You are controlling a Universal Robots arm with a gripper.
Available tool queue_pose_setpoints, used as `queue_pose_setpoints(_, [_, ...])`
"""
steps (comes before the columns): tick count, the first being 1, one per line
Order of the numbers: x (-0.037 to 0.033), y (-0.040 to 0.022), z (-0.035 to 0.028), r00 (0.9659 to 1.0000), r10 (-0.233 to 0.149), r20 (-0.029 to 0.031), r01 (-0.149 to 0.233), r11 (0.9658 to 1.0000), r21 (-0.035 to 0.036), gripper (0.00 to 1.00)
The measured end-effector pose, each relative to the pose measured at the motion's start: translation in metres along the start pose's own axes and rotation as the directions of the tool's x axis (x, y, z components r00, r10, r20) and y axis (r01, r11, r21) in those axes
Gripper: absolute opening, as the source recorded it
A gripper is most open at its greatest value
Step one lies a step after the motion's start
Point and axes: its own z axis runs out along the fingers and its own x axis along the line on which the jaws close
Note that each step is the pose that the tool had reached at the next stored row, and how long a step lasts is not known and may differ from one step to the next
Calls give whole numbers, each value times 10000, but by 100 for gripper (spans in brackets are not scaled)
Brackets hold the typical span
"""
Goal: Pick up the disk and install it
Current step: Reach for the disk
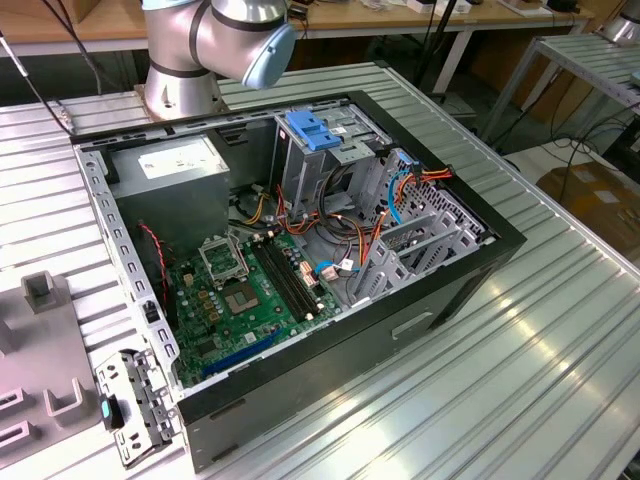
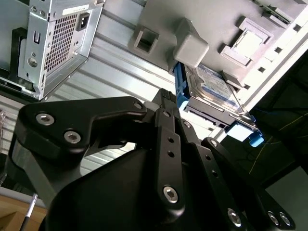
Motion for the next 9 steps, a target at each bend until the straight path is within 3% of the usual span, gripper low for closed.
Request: queue_pose_setpoints(9, [165, -14, -2, 10000, 11, -2, -11, 10000, 1, 11])
